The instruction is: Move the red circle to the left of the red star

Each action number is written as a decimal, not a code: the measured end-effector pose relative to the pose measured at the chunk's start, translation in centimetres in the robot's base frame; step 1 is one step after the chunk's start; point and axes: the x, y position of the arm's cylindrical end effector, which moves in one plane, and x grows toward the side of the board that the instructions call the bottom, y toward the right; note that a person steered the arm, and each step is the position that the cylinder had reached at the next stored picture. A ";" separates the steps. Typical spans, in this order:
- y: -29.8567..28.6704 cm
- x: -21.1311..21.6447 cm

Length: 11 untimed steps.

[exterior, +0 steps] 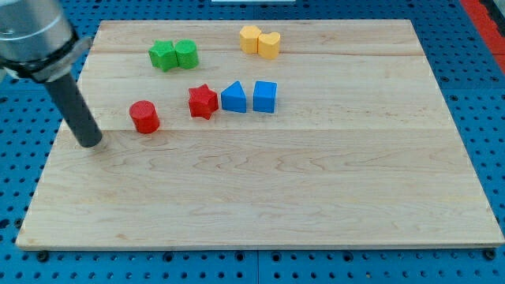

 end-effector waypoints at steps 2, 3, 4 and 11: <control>6.3 -4.4; 6.0 -2.2; 10.1 -1.8; 14.3 -2.8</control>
